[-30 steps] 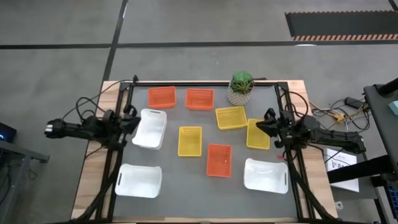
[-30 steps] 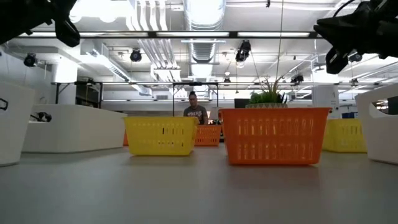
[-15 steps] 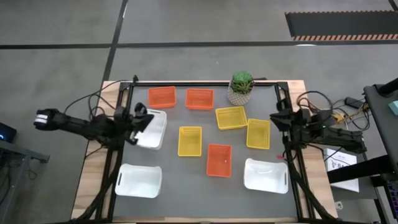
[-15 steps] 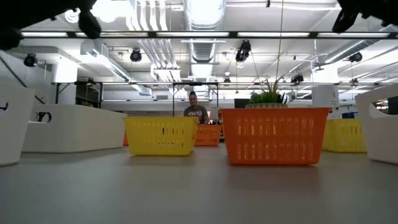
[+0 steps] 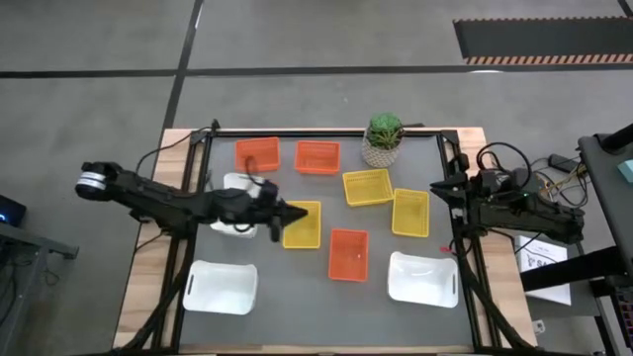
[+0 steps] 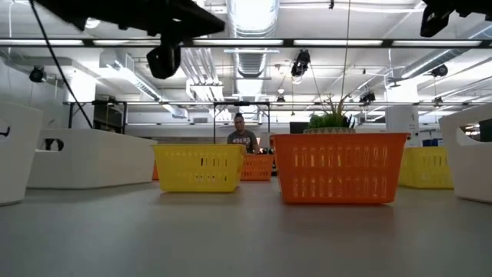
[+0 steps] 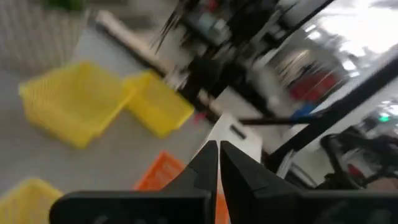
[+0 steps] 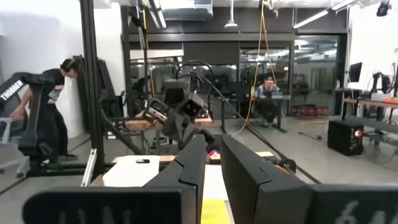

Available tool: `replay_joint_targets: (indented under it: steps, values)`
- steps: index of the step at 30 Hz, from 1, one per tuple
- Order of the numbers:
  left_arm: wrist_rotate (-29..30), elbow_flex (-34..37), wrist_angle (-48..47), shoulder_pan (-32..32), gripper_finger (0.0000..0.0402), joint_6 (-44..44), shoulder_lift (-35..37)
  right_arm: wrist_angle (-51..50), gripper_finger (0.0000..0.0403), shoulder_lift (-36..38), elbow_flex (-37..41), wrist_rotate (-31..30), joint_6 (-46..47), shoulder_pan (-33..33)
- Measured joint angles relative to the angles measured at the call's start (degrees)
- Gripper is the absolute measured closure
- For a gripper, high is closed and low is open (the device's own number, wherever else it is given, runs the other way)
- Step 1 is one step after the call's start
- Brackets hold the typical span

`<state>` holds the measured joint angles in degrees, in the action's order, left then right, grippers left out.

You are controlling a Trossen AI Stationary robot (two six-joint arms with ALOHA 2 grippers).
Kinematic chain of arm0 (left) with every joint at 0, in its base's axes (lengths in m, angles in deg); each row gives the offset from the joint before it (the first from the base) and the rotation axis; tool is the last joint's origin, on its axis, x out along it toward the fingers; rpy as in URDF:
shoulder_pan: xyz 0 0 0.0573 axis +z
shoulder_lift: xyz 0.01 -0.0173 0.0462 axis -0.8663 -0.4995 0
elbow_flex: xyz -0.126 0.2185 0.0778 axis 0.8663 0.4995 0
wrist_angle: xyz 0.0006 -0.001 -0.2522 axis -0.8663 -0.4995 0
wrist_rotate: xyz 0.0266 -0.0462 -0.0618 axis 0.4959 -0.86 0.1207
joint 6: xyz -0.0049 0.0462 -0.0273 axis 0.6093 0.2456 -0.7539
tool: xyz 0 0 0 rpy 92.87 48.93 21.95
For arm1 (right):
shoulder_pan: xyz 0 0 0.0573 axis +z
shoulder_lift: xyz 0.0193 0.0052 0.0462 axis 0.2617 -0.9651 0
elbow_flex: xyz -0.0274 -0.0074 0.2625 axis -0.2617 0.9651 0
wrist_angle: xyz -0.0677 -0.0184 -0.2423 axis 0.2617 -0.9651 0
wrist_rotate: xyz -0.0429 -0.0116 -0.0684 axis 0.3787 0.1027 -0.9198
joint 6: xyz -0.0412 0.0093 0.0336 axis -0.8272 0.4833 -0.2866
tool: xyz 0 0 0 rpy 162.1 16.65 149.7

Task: Stack baskets by color
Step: Stack the bottom left yellow bin on top of the top yellow bin

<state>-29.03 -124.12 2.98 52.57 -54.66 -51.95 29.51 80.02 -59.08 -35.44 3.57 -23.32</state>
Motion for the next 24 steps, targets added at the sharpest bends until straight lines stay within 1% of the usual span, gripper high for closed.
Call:
replay_joint_targets:
  steps: [6, 10, 16, 19, 21, 24]
  values:
    - [-0.63, -17.57, -38.65, -0.15, 0.04, -14.71, -8.55, -0.16, 0.036, 0.0, -0.18, 0.14, -0.42, 0.0]
    - [-4.19, -28.75, -55.89, -0.17, 0.04, -21.51, -14.74, -0.7, 0.036, 0.0, -0.18, 0.29, -0.4, 0.0]
    - [-10.95, -42.24, -72.21, 0.63, 0.0401, -26.38, -23.85, -2.0, 0.036, 0.0, -0.18, 0.3, -0.42, 0.0]
    - [-11.52, -47.85, -79.35, 1.49, 0.0401, -27.13, -28.22, -3.36, 0.036, 0.0, -0.18, 0.31, -0.42, 0.0]
    - [-11.5, -50.48, -80.11, 2.07, 0.0401, -27.09, -30.51, -3.53, 0.036, 0.0, -0.23, 0.37, -0.42, 0.0]
    - [-11.45, -53.07, -79.73, 3.01, 0.0401, -25.89, -33.02, -7.02, 0.036, 0.0, -1.98, 0.41, -0.51, 0.0]
